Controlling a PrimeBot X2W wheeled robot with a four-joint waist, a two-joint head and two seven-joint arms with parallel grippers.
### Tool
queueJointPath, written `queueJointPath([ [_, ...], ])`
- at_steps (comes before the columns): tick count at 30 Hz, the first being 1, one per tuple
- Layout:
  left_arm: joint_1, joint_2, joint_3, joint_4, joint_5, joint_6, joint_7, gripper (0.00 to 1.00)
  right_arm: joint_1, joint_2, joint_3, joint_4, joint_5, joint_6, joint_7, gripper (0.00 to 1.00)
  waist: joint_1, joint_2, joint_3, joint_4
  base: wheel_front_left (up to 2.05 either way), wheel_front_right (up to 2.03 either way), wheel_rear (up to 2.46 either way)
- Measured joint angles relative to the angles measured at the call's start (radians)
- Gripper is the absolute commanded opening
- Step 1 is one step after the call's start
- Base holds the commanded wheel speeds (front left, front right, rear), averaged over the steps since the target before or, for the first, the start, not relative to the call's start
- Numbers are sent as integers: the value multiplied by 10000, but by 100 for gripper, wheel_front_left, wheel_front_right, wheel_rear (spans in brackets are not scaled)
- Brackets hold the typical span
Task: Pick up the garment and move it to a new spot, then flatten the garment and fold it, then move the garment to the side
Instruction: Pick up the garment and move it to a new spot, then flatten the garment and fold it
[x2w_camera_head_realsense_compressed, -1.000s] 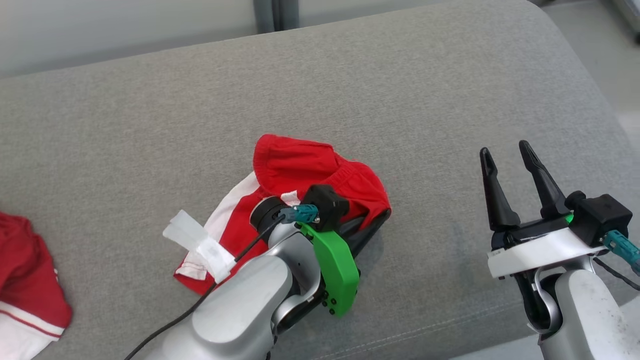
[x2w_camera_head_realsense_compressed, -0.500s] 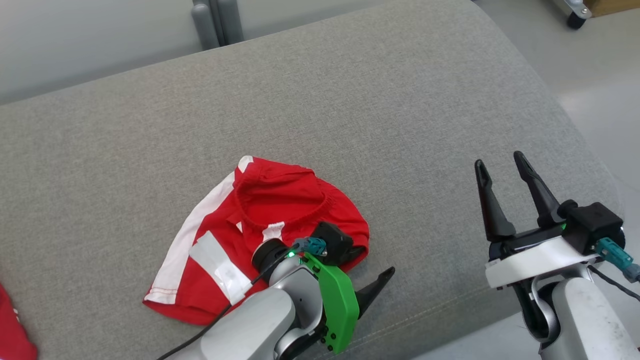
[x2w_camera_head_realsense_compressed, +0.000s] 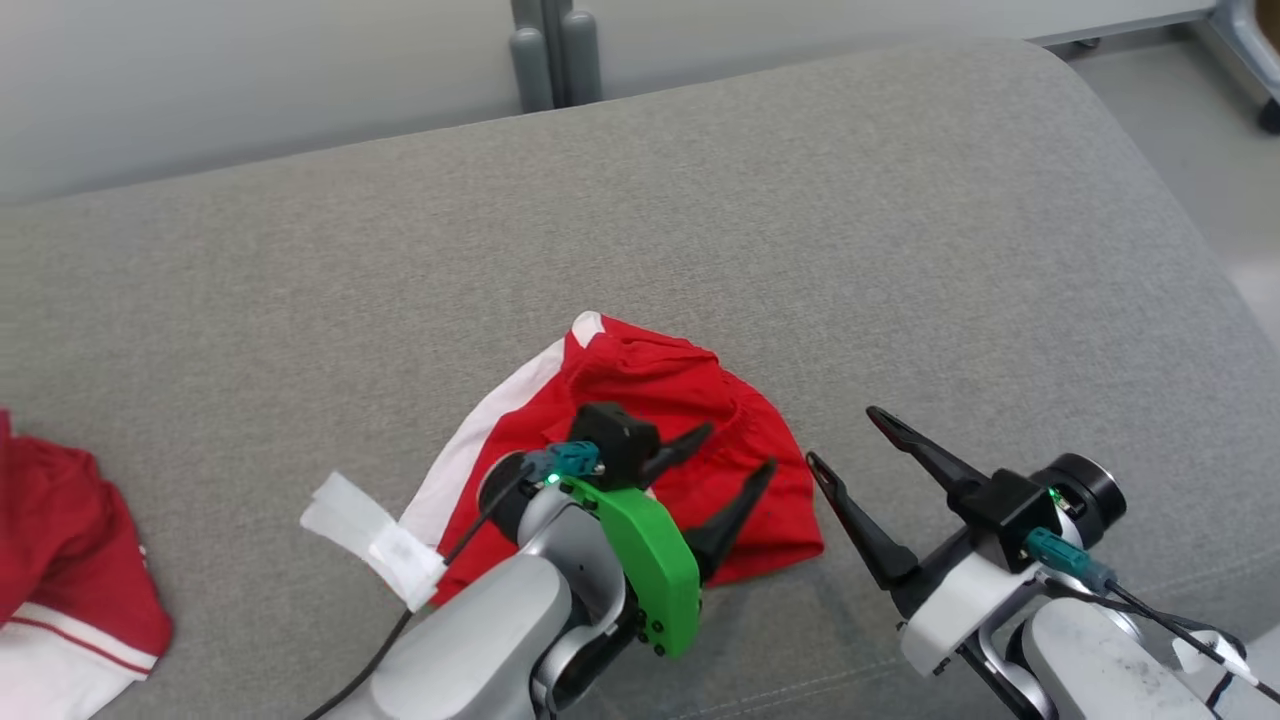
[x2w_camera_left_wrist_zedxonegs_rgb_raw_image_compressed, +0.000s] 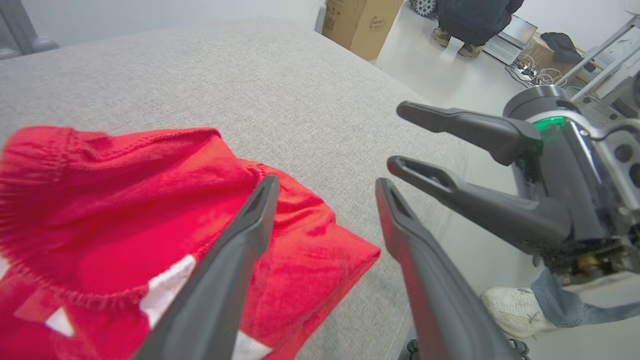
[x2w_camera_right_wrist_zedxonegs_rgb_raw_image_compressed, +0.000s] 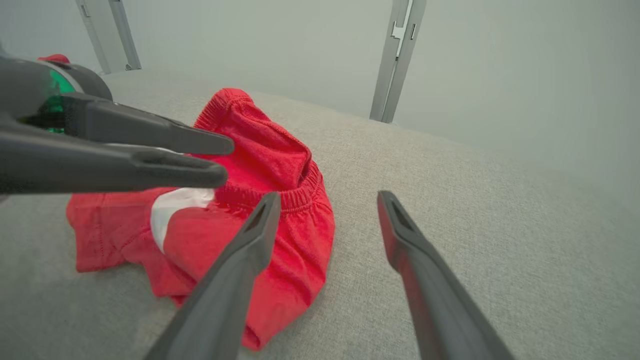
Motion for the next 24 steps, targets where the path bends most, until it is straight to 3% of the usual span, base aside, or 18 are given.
queueJointPath([
  [8, 214, 650, 640, -10, 2, 794, -449, 100, -981, -347, 991, 617, 90, 2, 138, 100, 0, 0, -178, 1015, 0, 0, 0],
  [11, 515, 658, 675, -58, -4, 947, -545, 100, -1259, -481, 1398, 941, 165, 2, 357, 100, 0, 0, -218, 1414, 0, 0, 0],
  [24, 916, 596, 658, -337, -113, 980, -721, 100, -1830, -1141, 2349, 2071, 999, 2, 917, 100, 0, 0, -180, 3139, 0, 0, 0],
])
